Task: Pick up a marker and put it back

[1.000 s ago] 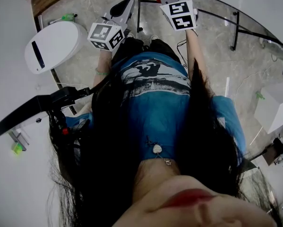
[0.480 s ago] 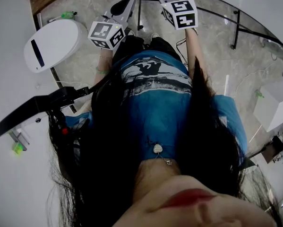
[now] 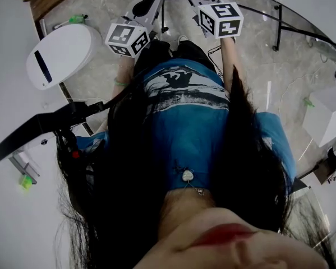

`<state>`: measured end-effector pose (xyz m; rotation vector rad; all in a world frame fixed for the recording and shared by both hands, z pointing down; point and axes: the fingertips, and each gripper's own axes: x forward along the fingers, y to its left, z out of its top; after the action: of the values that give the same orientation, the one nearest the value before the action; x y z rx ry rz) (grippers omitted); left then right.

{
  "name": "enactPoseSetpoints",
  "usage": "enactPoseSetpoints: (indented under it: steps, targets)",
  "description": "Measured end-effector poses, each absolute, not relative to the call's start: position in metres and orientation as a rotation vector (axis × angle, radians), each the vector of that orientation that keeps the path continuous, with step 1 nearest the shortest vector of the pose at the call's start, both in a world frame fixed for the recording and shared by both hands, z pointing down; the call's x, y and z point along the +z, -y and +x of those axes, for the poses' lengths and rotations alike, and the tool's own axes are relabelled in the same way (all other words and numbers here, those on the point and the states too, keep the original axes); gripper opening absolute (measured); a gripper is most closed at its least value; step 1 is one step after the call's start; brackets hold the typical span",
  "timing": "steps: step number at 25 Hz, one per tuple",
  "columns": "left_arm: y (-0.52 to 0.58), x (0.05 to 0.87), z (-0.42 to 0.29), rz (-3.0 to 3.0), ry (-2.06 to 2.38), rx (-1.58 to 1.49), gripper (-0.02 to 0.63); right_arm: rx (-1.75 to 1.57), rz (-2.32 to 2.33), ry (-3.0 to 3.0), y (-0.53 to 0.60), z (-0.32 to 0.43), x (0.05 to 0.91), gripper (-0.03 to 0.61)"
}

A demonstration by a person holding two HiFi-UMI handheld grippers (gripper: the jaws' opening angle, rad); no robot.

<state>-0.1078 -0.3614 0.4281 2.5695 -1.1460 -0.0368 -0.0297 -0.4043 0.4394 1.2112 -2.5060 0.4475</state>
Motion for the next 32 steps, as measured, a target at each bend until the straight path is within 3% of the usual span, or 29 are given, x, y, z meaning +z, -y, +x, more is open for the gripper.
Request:
enactPoseSetpoints:
  steps: [12, 21, 32]
  targets:
    - [0.340, 0.463, -0.163, 2.527, 1.046, -0.026, 0.003, 0.634, 1.477, 2.492, 0.355, -0.043, 0.449, 0.086]
    - [0.325, 0.461, -0.136, 2.534, 1.017, -0.041, 0.003, 0.787, 1.530, 2.503, 0.322, -0.007, 0.451, 0.086]
    - [0.277, 0.457, -0.109, 2.487, 1.233, -0.051, 0.003, 0.761, 1.266, 2.651, 0.273, 0.006, 0.450, 0.084]
